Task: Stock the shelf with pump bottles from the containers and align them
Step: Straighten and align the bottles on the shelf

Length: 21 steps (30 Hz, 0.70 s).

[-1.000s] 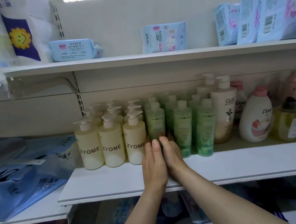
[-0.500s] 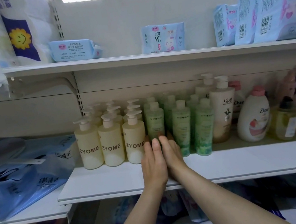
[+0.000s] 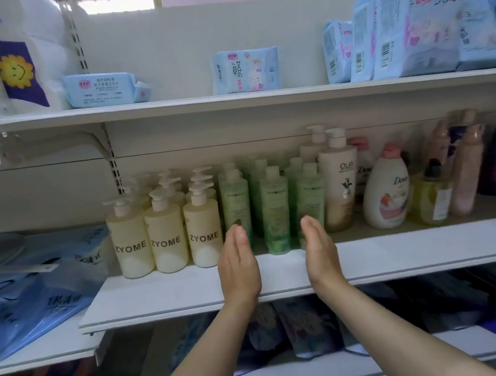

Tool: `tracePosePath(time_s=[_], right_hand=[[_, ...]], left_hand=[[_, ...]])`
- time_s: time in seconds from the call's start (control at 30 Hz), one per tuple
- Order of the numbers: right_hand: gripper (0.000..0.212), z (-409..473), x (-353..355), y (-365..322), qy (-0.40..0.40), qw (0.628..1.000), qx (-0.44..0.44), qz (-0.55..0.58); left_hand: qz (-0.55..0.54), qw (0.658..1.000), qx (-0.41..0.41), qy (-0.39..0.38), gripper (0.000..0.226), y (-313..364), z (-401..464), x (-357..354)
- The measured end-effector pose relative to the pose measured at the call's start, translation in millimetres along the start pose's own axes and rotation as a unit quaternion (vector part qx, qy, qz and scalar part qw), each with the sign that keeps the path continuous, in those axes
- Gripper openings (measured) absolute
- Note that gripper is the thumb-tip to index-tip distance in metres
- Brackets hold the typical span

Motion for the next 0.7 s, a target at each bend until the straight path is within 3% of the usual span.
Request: tracePosePath(time_s=[0.2,0.3,0.5,0.63,0.7], right_hand=[[0.048,7,-14,7,-0.055,0.998,-0.035,-0.013],[0.018,10,-18,8,-0.061,0.997,-0.045,0.004],[0.014,11,-23,5,-0.076,0.996,-0.041,0.009],[0.020,13,-21,11,-0.075,0.997,-0.028,-0.013],[0.034,10,-21,17,-0.082,0.996,-0.037,-0.009]], left_hand=[[-0.071,0.988,0.101,-0.089,0.074,-4,-6,-49],[-0.065,0.988,0.098,-0.100,0.076,-5,-8,-57],[-0.038,0.992,0.084,-0.089,0.073,-7,-8,-56],[-0.046,0.992,0.087,-0.085,0.072,-7,-9,-55],[-0.038,0.992,0.093,-0.082,0.076,-9,-11,-55]])
Point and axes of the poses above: each hand's wrist, its own z-axis towards the middle knuckle, its own x-axis out of the back of the hand, y = z × x, the point moved 10 cm from there along z, towards the middle knuckle
